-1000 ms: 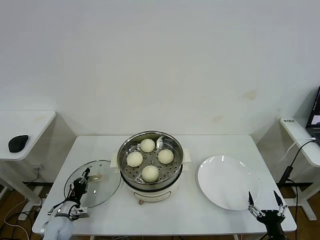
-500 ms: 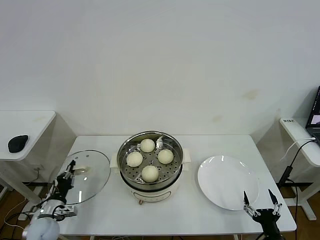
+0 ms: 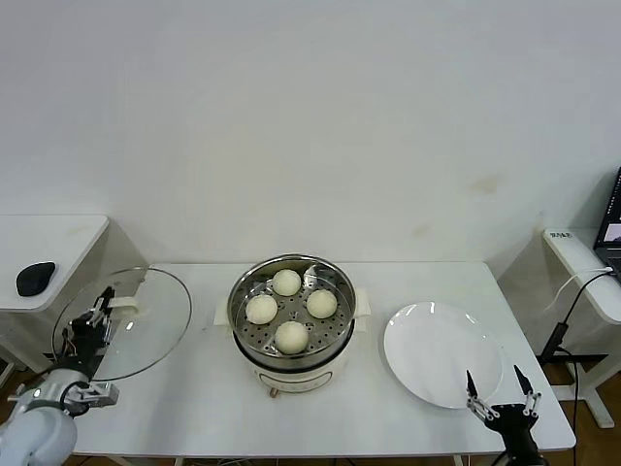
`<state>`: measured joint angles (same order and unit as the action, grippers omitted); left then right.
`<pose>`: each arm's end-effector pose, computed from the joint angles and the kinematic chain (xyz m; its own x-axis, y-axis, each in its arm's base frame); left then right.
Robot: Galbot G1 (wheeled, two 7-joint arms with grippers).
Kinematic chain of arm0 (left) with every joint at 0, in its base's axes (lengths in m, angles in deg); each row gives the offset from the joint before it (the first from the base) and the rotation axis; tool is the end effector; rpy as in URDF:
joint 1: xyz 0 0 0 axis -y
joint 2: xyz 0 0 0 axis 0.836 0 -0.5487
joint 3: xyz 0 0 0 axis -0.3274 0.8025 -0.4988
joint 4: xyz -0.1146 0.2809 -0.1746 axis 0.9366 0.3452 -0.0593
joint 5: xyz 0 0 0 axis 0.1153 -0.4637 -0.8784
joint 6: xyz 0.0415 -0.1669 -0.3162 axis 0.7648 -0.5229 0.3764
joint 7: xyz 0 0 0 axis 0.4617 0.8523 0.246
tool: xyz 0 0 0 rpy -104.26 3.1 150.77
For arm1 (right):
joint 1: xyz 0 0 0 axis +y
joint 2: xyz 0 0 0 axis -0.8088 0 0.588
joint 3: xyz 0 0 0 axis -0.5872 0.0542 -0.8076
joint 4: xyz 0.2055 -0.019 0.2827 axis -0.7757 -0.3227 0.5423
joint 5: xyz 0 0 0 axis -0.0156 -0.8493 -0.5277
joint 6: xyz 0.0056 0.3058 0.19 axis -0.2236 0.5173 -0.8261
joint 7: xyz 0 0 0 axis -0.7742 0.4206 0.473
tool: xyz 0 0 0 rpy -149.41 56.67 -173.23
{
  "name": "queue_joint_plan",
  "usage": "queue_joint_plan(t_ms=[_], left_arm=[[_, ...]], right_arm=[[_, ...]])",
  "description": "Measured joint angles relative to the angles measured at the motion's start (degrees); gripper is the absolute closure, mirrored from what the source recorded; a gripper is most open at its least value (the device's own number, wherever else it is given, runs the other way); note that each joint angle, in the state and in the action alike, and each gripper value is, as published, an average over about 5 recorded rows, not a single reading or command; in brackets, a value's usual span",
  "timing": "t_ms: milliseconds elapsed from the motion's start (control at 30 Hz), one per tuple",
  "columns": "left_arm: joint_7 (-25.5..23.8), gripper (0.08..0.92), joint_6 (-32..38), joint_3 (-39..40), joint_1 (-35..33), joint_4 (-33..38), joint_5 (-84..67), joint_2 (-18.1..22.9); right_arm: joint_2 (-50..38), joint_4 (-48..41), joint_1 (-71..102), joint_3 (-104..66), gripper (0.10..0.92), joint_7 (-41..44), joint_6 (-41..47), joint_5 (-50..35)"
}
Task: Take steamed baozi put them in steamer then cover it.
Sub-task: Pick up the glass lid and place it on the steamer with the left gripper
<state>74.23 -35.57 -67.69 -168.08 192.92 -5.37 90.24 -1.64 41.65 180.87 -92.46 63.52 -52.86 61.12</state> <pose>0.2570 0.2173 -0.2748 -0.9980 -0.0530 -0.0343 -0.0322 -0.0395 0.9987 0.1200 -0.1429 -0.3692 -0.9982 0.0542 0.0272 0.0462 0.9707 -0.2358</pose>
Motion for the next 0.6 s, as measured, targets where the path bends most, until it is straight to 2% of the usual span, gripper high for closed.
queue_joint_plan(t_ms=[367, 600], left_arm=[[-4.67, 0.853, -10.87, 7.55, 3.08, 10.2, -2.31, -3.23], [-8.16, 0.853, -17.3, 15.48, 8.65, 12.61, -0.58, -2.6]], right_arm=[[1.24, -0.56, -0.36, 0.55, 0.203, -0.18, -0.21, 2.86], [2.26, -0.54, -0.73, 1.0, 0.203, -0.58, 0.08, 5.04]])
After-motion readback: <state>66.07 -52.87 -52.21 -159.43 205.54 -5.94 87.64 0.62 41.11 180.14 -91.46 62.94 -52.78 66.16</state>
